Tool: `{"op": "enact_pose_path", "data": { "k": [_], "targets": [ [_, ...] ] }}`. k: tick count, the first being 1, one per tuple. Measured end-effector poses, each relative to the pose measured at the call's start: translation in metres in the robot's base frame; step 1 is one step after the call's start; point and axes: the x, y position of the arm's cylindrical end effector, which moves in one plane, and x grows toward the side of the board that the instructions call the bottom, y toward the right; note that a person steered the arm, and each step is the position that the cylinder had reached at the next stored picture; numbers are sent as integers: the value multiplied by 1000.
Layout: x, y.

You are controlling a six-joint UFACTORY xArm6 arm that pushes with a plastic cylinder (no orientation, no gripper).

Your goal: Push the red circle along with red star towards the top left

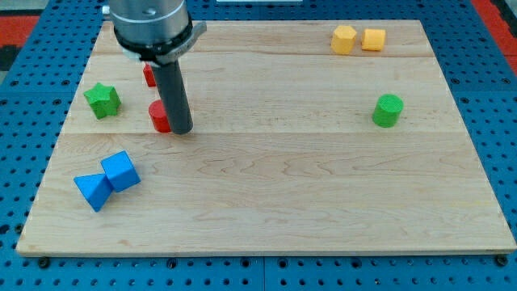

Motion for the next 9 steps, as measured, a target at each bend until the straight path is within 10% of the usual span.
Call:
{"op": "enact_pose_path", "data": {
  "k": [2, 4, 9],
  "targets": [
    [24, -19],
    [-72, -64],
    [-109, -18]
  ]
}}
